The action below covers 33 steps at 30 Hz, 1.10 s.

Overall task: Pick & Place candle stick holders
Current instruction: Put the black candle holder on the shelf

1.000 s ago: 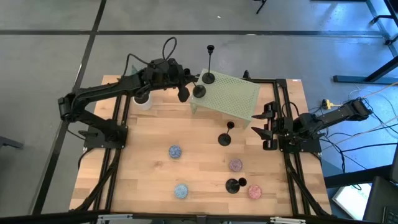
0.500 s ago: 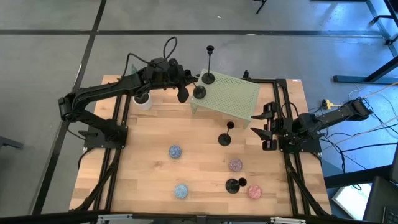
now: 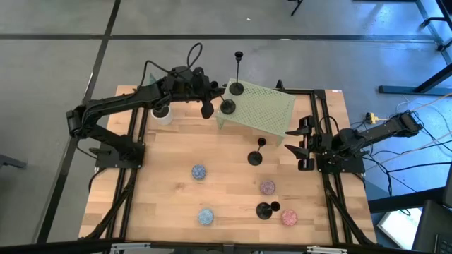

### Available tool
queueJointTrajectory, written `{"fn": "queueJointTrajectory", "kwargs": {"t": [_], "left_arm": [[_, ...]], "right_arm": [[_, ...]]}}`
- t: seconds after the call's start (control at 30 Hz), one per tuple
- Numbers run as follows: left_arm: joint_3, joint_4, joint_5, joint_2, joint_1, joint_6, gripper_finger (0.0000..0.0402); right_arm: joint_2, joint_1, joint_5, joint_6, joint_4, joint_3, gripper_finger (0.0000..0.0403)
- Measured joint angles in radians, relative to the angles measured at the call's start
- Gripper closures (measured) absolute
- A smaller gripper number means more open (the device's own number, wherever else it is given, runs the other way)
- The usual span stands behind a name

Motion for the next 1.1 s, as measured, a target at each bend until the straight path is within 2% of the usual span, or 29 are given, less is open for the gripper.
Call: {"fn": "queueJointTrajectory", "kwargs": {"t": [0.37, 0.73, 1.1], "left_arm": [[0.0, 0.0, 0.005, 0.0, 0.0, 0.003, 0.0383], [0.0, -0.006, 0.002, 0.0, 0.0, 0.05, 0.0355], [0.0, -0.006, -0.001, 0.0, 0.0, 0.069, 0.0348]], "right_arm": [[0.0, 0.0, 0.0, 0.0, 0.0, 0.0, 0.0194], [0.0, 0.0, 0.0, 0.0, -0.001, 0.0, 0.0194], [0.0, 0.0, 0.0, 0.0, -0.001, 0.0, 0.0194]]}}
